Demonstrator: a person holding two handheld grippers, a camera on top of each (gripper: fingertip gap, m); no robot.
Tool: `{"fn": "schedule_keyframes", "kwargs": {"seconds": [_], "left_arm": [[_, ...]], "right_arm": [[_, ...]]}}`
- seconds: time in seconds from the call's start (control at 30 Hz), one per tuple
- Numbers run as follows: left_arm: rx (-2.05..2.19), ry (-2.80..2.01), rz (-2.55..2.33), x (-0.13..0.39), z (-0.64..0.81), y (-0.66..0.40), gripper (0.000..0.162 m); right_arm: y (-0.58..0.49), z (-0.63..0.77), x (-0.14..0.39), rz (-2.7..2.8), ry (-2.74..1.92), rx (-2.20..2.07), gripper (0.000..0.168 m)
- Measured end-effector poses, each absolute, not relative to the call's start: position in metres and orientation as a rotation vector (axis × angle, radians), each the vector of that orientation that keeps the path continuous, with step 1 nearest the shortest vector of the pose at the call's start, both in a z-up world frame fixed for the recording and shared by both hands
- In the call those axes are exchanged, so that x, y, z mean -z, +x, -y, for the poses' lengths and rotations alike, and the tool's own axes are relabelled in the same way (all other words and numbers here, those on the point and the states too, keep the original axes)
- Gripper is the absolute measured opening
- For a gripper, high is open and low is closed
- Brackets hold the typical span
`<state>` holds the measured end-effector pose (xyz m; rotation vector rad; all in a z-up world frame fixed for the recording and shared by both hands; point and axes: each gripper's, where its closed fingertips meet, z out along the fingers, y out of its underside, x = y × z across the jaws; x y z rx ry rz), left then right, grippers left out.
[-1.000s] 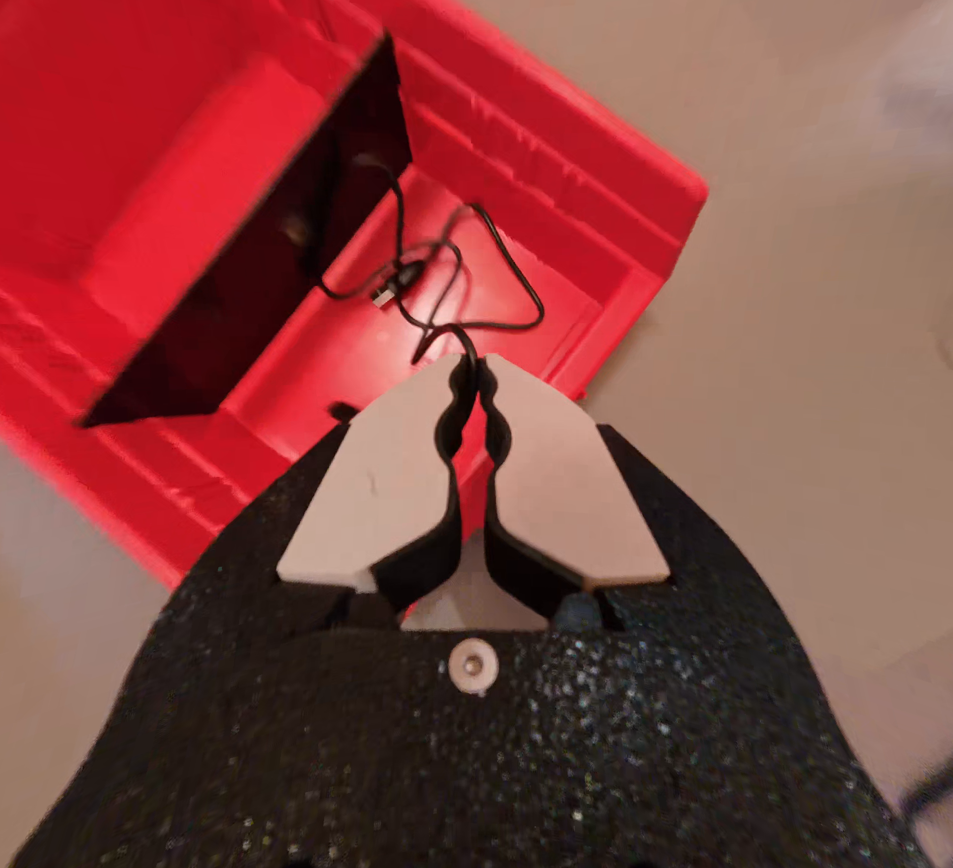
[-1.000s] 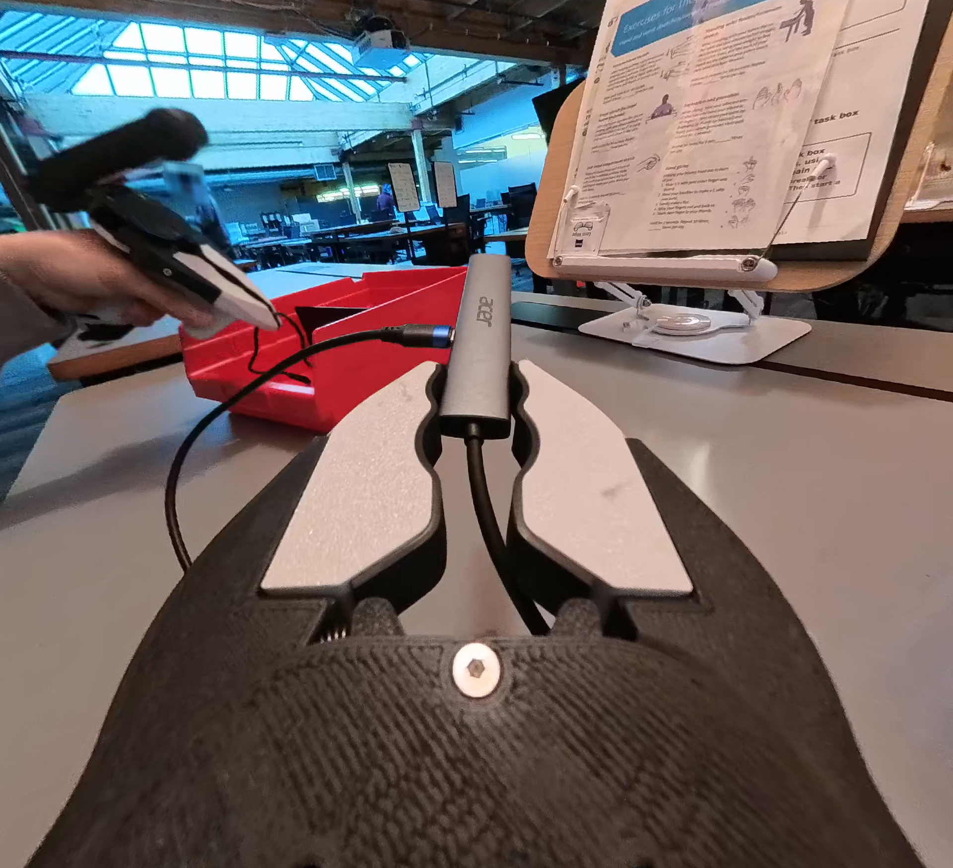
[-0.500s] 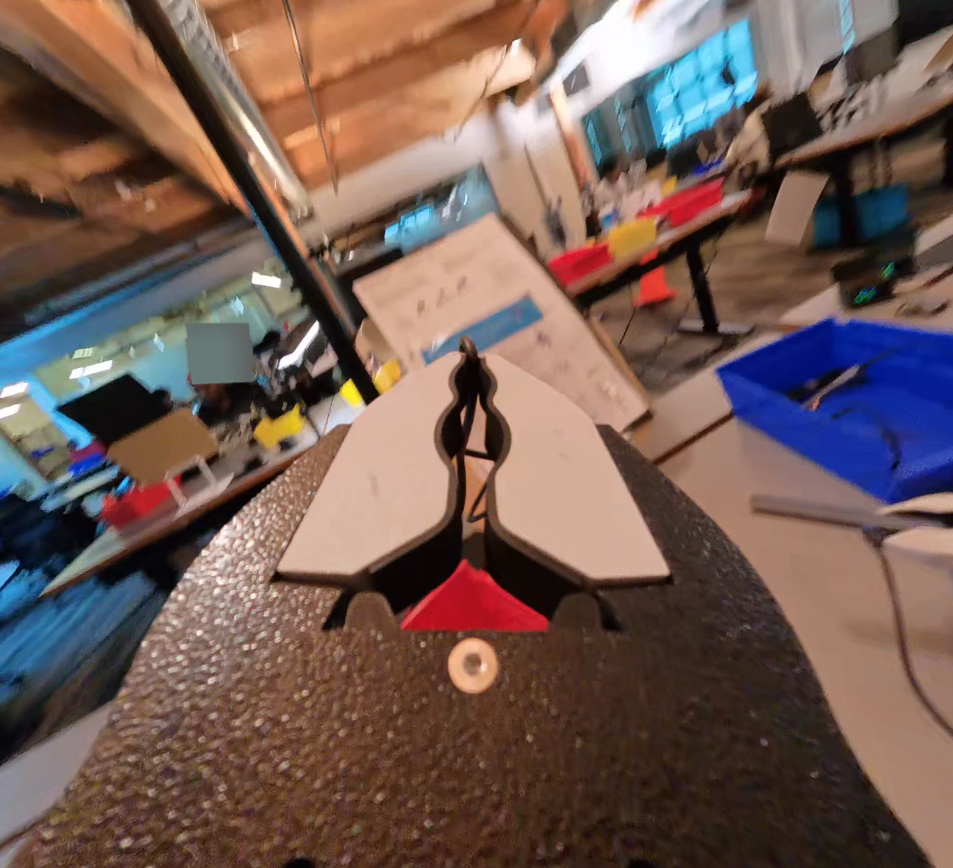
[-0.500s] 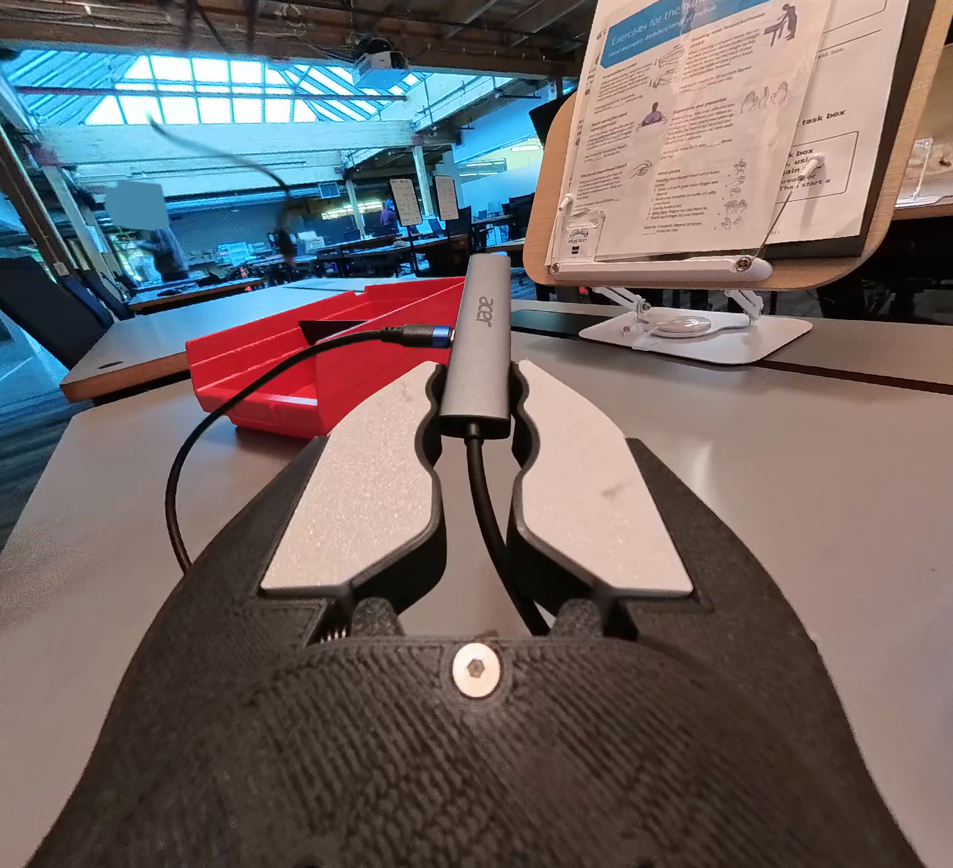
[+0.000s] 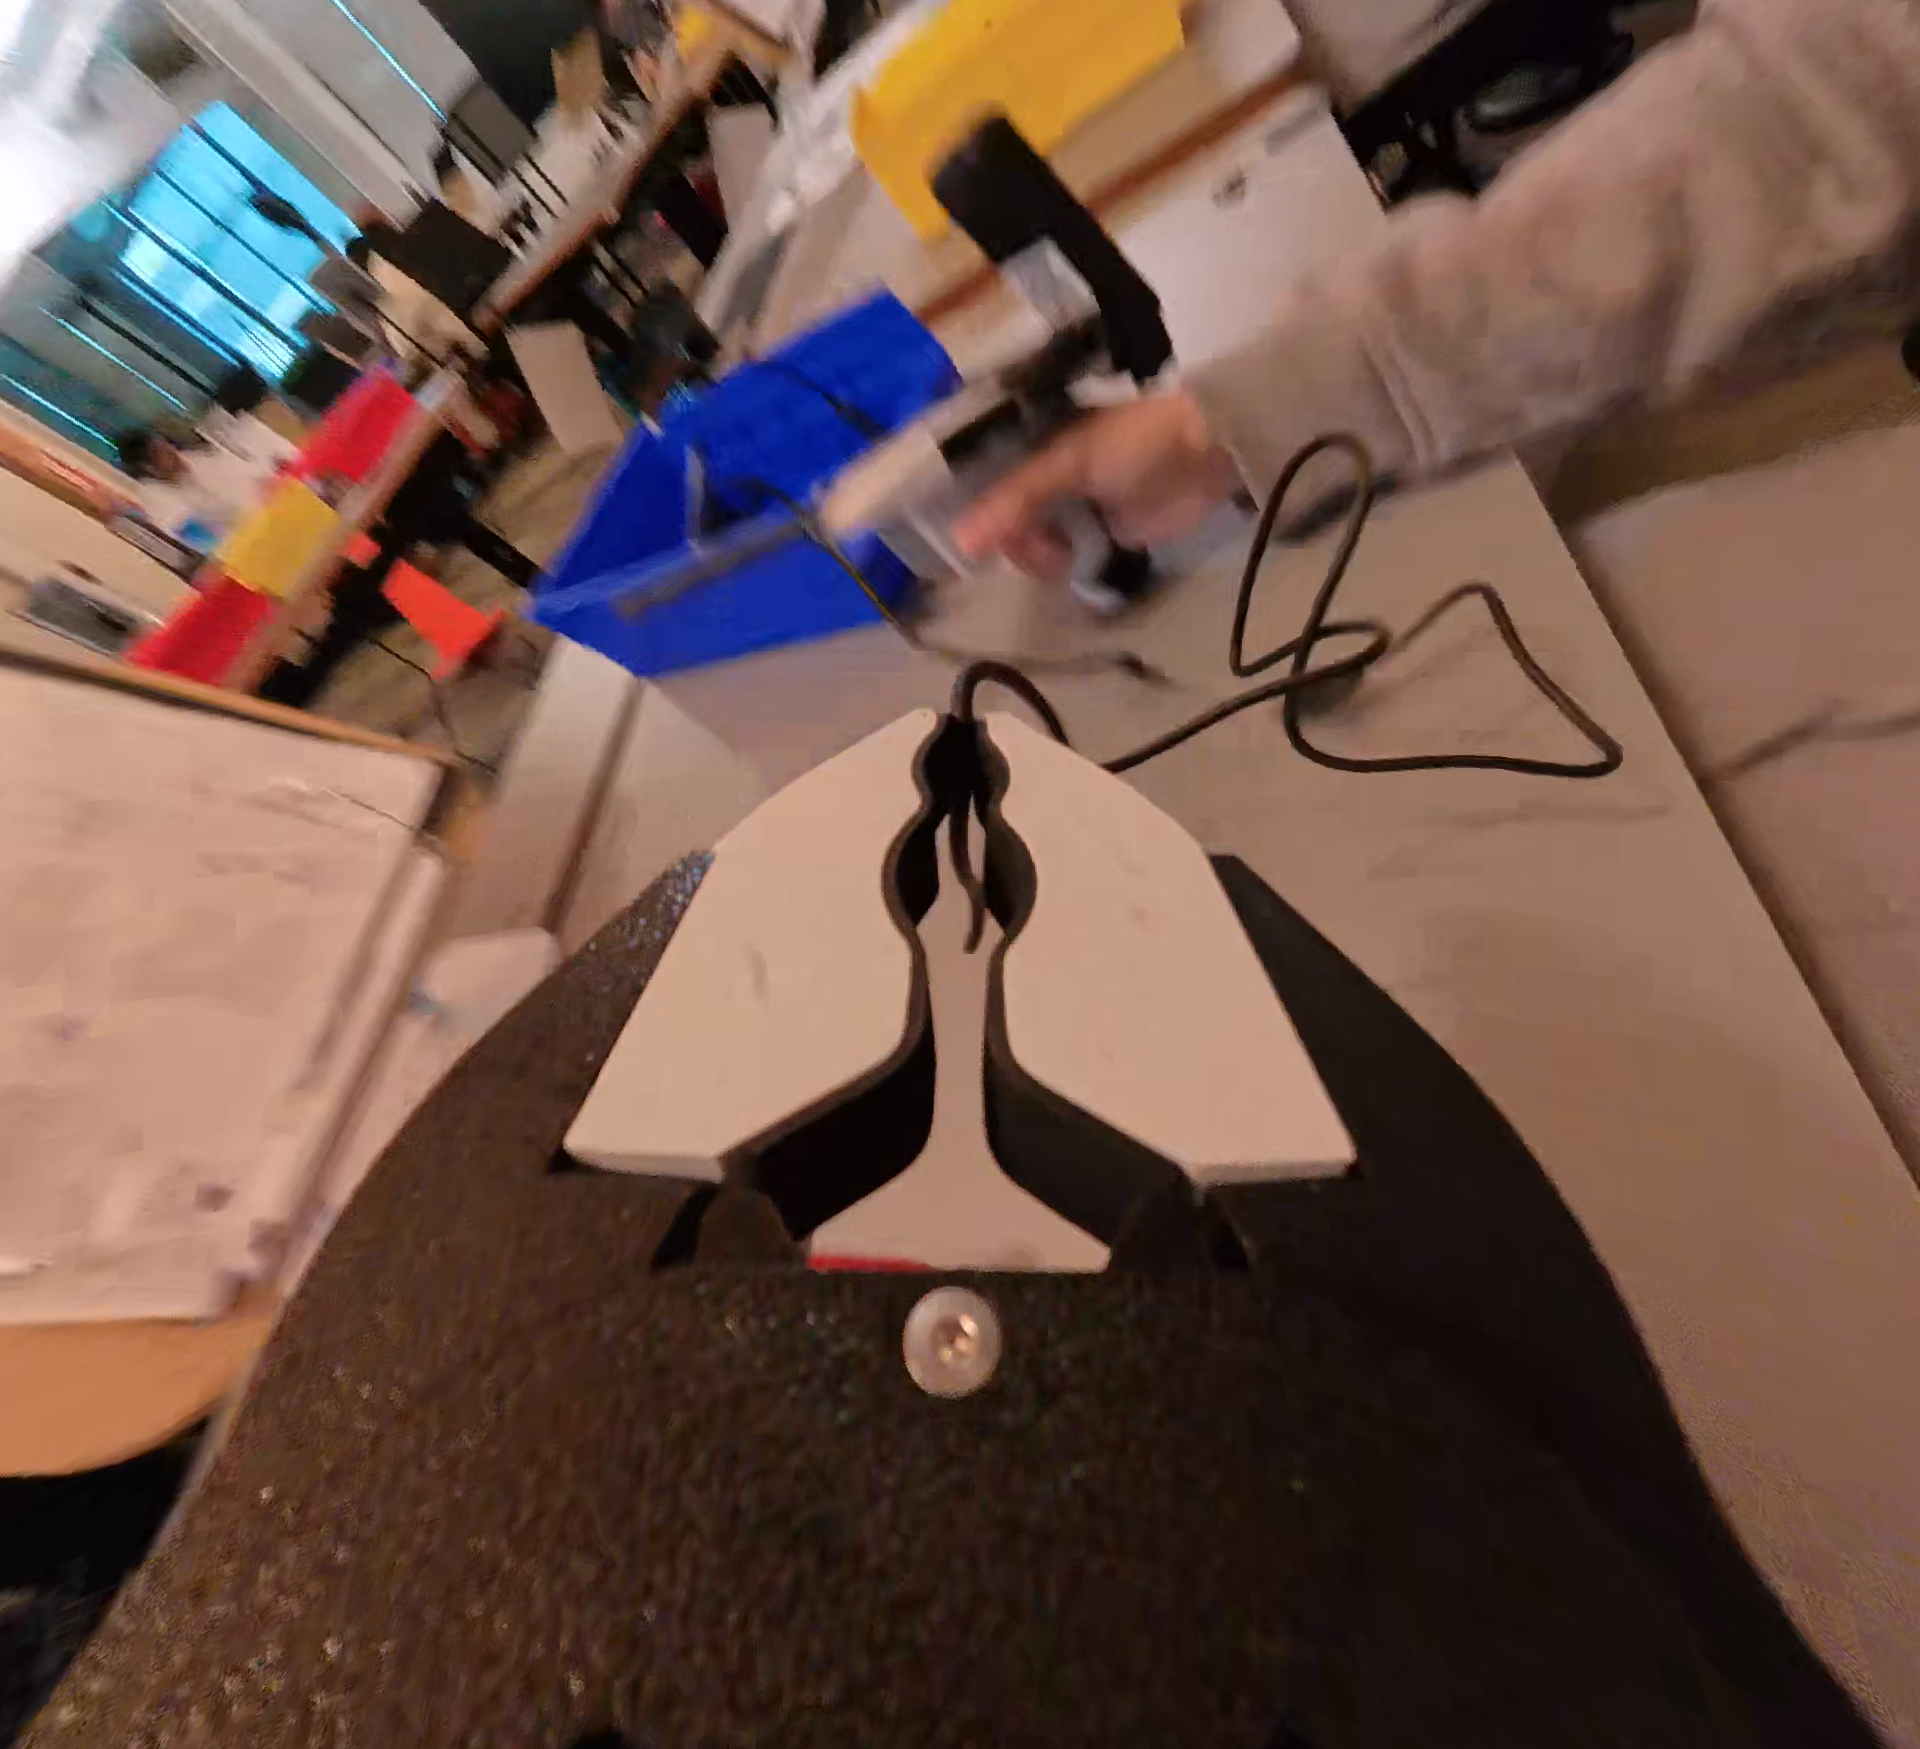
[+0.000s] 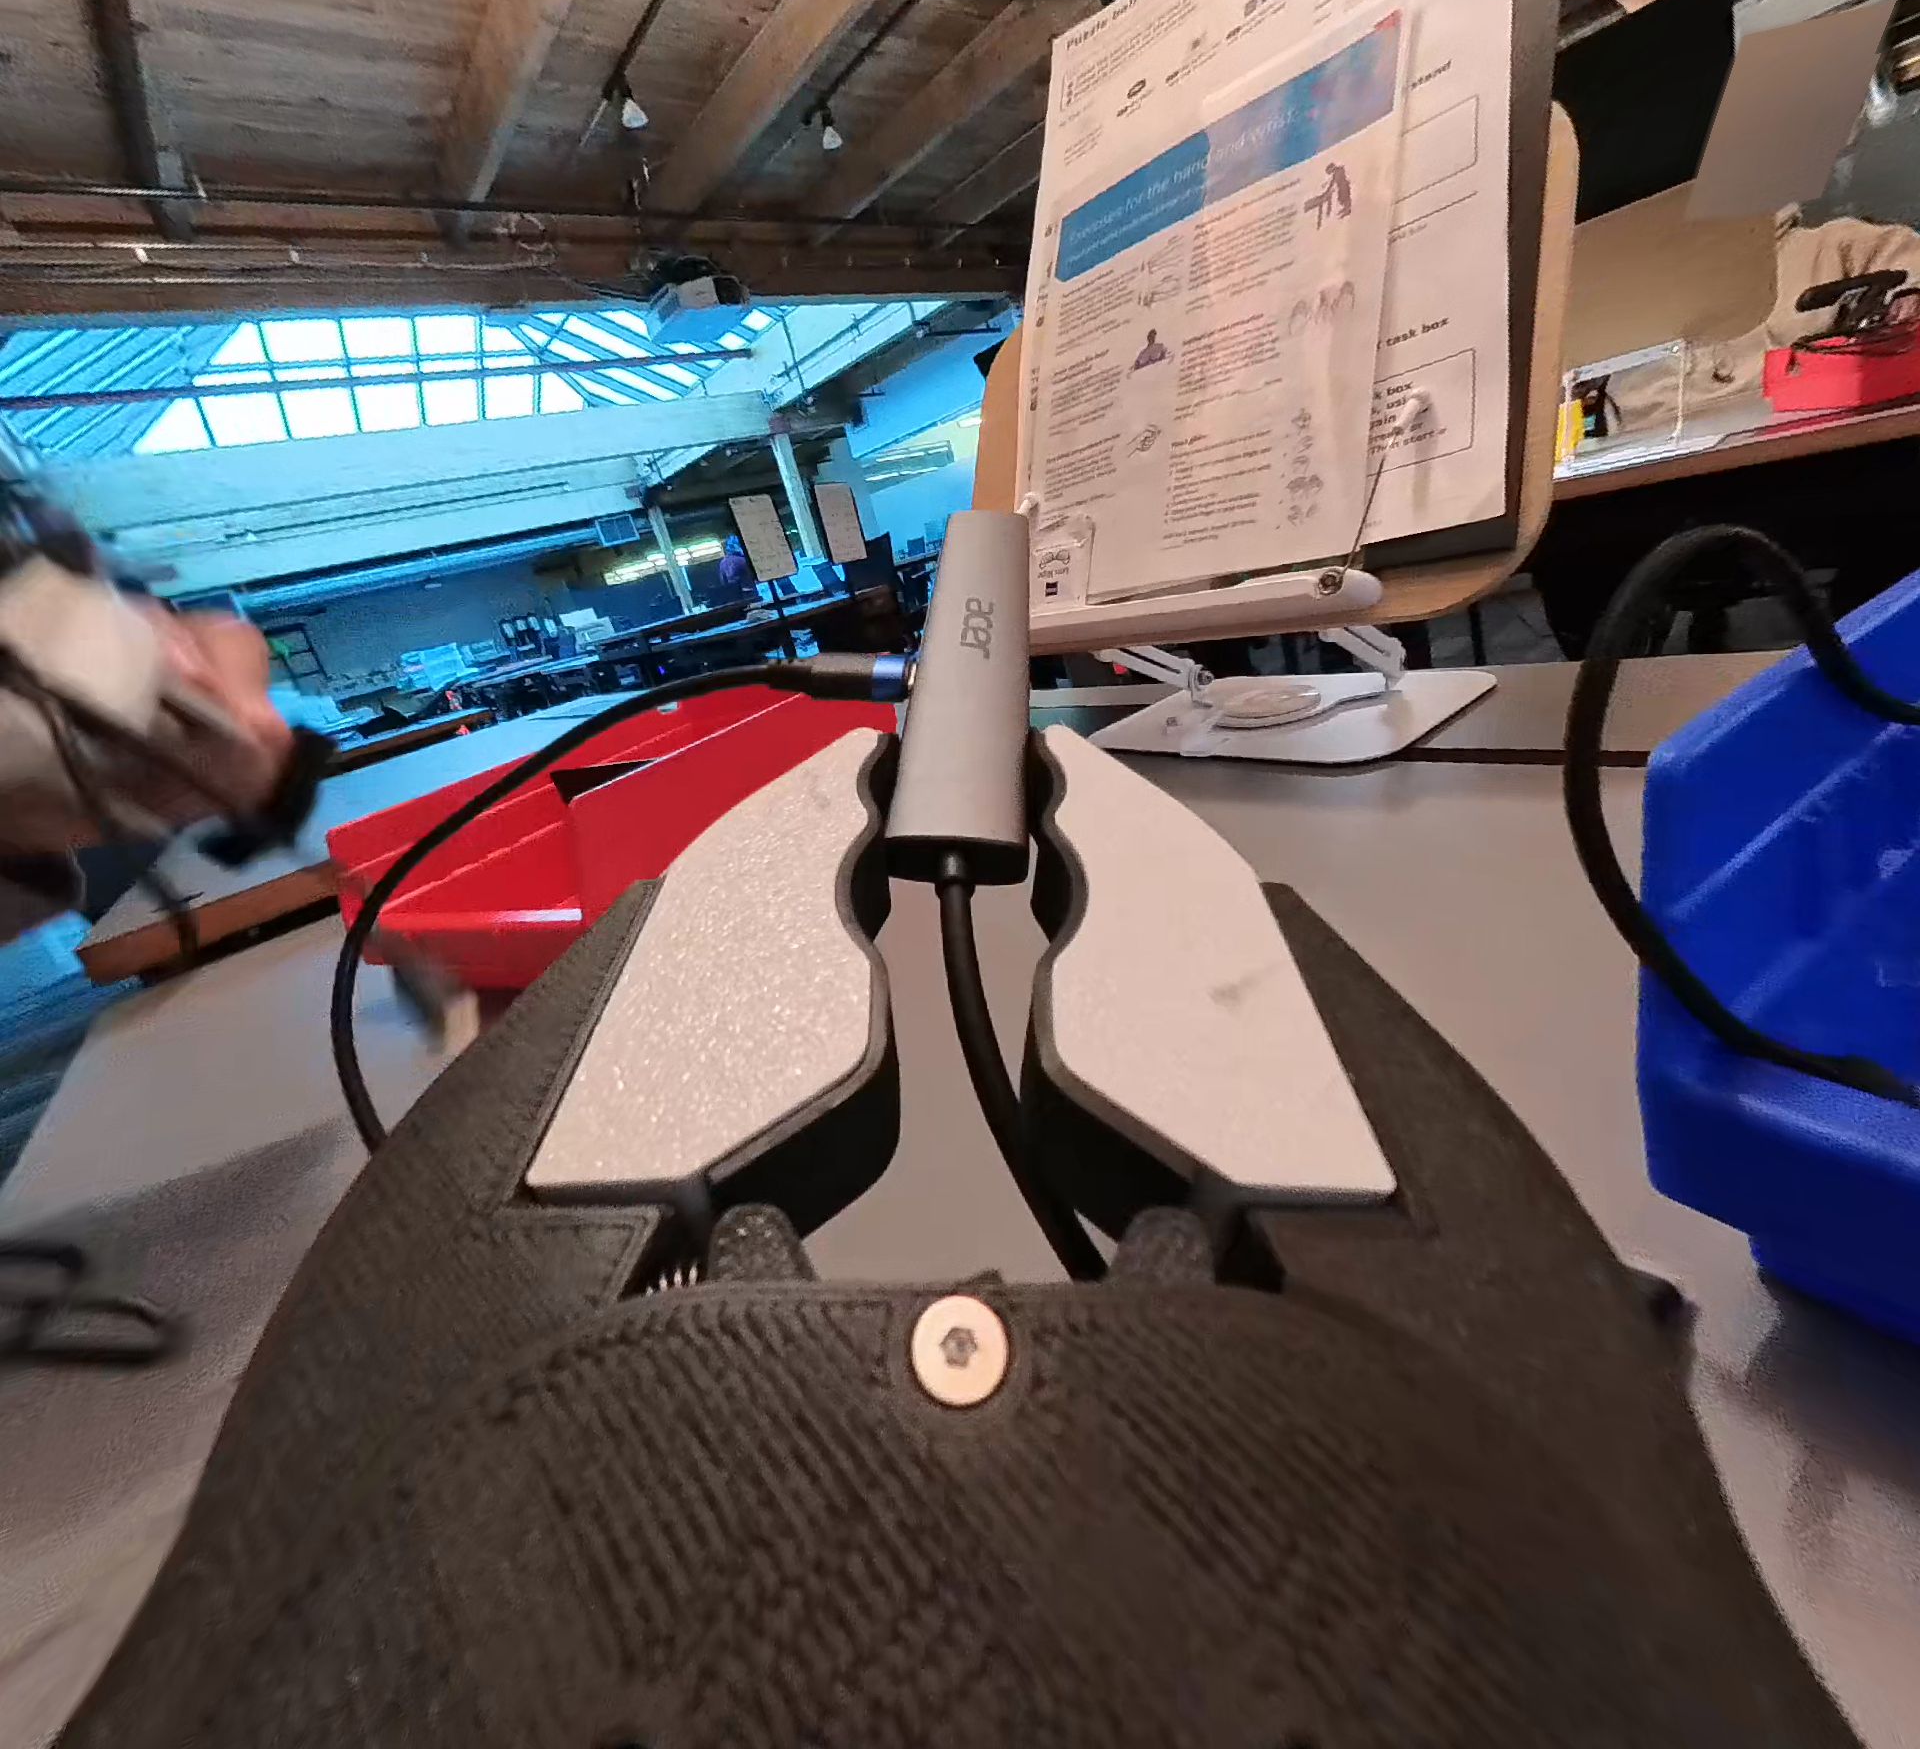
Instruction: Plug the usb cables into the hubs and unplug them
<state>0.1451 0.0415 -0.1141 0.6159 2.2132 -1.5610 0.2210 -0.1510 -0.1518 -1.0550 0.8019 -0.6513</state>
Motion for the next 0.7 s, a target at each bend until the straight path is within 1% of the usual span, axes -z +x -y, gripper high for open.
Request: {"fn": "schedule_keyframes", "kwargs": {"seconds": [0.1,0.17,0.3,0.37,0.43,0.47,0.57,0.7], "left_arm": [[1.387,0.573,-2.394,0.194,-0.060,0.149,0.002],[1.275,0.540,-2.466,0.230,-0.073,0.150,0.002],[1.280,0.430,-2.608,0.253,-0.092,0.141,0.003],[1.211,0.366,-2.756,0.264,-0.105,0.133,0.013],[1.173,0.276,-2.836,0.263,-0.111,0.130,0.030],[1.208,0.239,-2.812,0.255,-0.108,0.131,0.033],[1.359,0.176,-2.650,0.222,-0.085,0.139,0.034],[1.199,0.222,-2.554,0.213,-0.060,0.151,0.038]], "right_arm": [[0.221,0.152,0.151,-0.800,-1.049,0.645,0.024],[0.221,0.152,0.151,-0.799,-1.049,0.645,0.024],[0.220,0.151,0.151,-0.792,-1.051,0.642,0.024],[0.220,0.150,0.151,-0.788,-1.052,0.640,0.024],[0.220,0.150,0.151,-0.788,-1.055,0.641,0.024],[0.220,0.149,0.151,-0.787,-1.058,0.640,0.024],[0.221,0.148,0.151,-0.784,-1.065,0.644,0.024],[0.220,0.147,0.151,-0.778,-1.066,0.648,0.024]]}}
